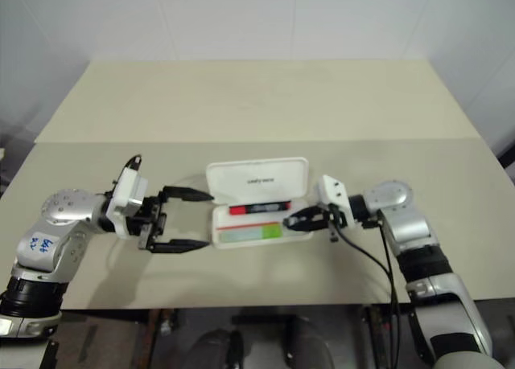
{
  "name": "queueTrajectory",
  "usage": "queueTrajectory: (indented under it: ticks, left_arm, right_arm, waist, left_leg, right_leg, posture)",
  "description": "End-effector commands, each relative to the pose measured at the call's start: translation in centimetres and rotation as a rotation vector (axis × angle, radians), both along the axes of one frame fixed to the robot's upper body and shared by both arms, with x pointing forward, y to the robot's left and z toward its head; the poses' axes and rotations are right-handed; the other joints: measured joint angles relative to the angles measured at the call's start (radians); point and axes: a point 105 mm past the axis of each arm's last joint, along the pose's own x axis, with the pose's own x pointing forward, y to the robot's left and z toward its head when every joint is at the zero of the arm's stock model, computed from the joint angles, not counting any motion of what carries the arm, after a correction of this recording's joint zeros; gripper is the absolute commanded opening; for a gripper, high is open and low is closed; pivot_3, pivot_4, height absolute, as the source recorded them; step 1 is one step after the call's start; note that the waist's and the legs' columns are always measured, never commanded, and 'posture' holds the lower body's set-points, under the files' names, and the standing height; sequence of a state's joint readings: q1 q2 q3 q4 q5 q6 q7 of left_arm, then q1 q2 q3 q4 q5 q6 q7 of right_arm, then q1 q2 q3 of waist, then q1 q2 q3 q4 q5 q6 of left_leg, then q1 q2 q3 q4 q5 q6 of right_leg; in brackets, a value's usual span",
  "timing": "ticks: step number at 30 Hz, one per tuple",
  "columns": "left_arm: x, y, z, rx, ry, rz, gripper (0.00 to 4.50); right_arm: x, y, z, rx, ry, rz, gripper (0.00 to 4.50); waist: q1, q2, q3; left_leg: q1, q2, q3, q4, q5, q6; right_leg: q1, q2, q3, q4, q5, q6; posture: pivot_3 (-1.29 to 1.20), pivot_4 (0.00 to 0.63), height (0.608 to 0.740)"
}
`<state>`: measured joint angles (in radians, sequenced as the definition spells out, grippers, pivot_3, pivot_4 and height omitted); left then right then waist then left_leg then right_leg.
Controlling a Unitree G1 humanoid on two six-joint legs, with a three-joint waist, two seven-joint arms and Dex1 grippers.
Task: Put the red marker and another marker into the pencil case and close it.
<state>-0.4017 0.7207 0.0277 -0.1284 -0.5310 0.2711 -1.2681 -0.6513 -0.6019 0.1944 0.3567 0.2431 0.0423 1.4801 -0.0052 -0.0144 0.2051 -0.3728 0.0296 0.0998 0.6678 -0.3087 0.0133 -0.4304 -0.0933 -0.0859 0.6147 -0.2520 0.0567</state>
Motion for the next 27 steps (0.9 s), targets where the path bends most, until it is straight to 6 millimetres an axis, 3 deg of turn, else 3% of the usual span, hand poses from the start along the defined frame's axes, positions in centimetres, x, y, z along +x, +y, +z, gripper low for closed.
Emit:
queueTrajectory:
  ticks: [1,8,13,21,27]
  left_arm:
    - [0.0,0.1,1.1,-0.004,-0.057,0.000,4.50]
    - [0.2,0.2,1.3,-0.002,-0.063,-0.002,4.50]
    - [0.3,0.2,1.5,-0.001,-0.068,0.001,4.50]
    - [0.6,0.7,1.8,-0.028,-0.071,0.049,4.50]
    - [0.7,2.1,1.8,-0.060,-0.063,0.129,4.50]
  right_arm:
    - [-0.2,0.1,-0.3,-0.008,0.004,0.022,0.41]
    - [0.3,-0.7,-0.7,-0.035,-0.005,-0.001,2.79]
    - [0.4,-0.5,0.2,-0.020,-0.037,0.017,4.46]
    - [-1.1,0.7,4.5,0.112,-0.111,0.044,4.46]
    - [-2.9,-1.4,6.5,0.164,-0.135,-0.055,4.46]
  waist:
    - [0.000,0.000,0.000]
    - [0.000,0.000,0.000]
    - [-0.001,0.000,0.000]
    - [0.000,0.000,0.000]
    - [0.006,0.000,0.000]
  left_leg:
    - [0.000,0.000,0.000,0.000,0.000,0.000]
    - [0.000,0.000,0.000,0.000,0.000,0.000]
    - [0.000,0.000,0.000,0.000,0.001,-0.001]
    - [0.000,0.000,0.000,-0.001,0.001,-0.002]
    - [-0.001,0.000,-0.002,-0.001,0.000,-0.002]
  right_leg:
    - [0.000,0.000,0.000,0.000,0.000,0.000]
    - [0.000,0.000,0.000,0.000,0.000,0.000]
    - [0.000,0.000,0.000,0.000,0.000,0.000]
    - [0.000,0.000,0.000,0.000,0.000,0.000]
    - [0.000,-0.001,-0.002,-0.003,0.000,0.000]
  posture:
    - [0.00,0.150,0.740]
    - [0.00,0.150,0.740]
    - [0.00,0.150,0.740]
    - [0.00,0.150,0.740]
    - [0.00,0.150,0.740]
